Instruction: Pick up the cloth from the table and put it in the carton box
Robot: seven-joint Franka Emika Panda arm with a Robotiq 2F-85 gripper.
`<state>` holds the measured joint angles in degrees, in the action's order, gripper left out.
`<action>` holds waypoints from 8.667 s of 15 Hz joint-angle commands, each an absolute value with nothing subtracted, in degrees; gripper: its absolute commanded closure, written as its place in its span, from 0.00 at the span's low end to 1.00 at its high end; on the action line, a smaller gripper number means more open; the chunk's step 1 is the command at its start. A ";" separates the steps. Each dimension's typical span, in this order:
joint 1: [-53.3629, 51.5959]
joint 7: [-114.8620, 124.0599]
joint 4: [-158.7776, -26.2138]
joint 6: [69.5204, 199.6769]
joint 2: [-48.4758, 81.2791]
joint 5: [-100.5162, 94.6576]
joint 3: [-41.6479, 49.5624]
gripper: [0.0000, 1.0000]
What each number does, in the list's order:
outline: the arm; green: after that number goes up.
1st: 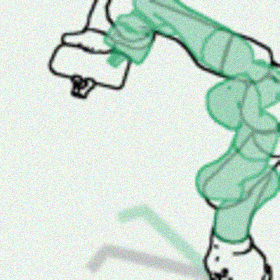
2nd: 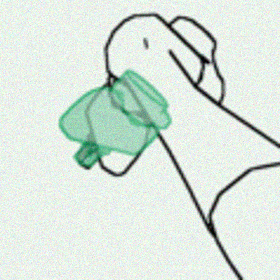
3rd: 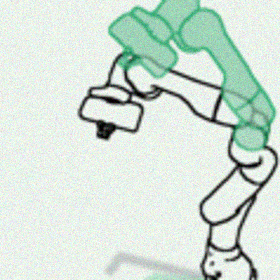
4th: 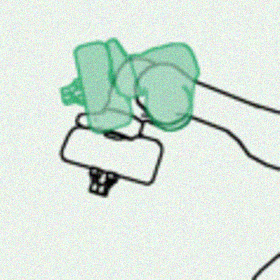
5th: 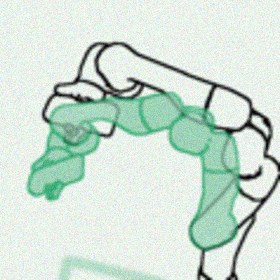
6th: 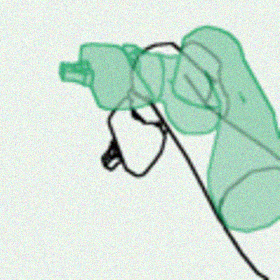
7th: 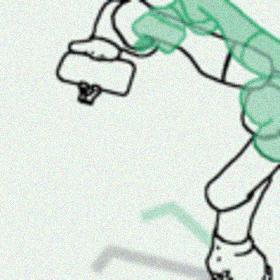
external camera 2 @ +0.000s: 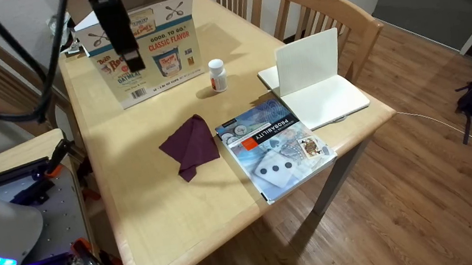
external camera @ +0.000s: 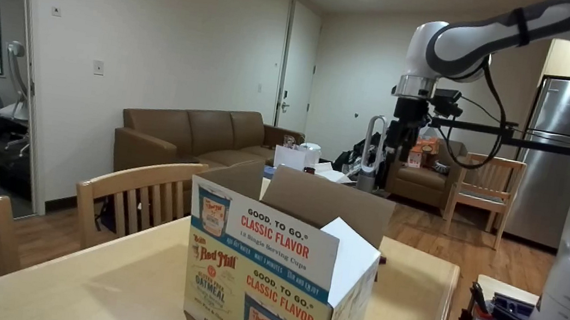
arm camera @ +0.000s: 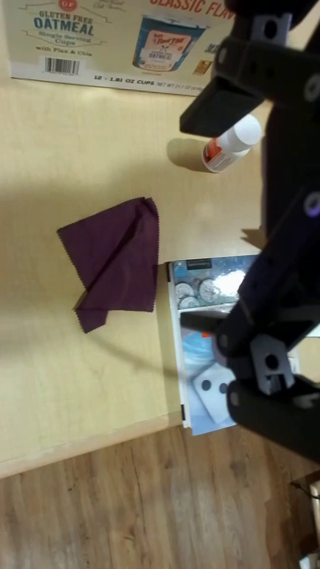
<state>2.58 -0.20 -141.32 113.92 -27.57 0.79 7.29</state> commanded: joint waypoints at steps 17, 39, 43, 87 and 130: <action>3.49 -13.66 -154.57 115.18 -23.10 8.10 10.21 0.00; 3.33 -30.32 -152.44 150.40 5.29 4.53 3.25 0.00; 4.17 -38.17 -151.76 150.71 8.89 10.91 0.25 0.00; 6.14 -45.44 -146.94 148.84 14.22 -5.94 -0.69 0.53; -7.29 -21.18 -104.84 94.25 4.95 -1.32 -7.39 0.96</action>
<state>-6.60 -23.14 -109.77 97.59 2.21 -2.58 -6.52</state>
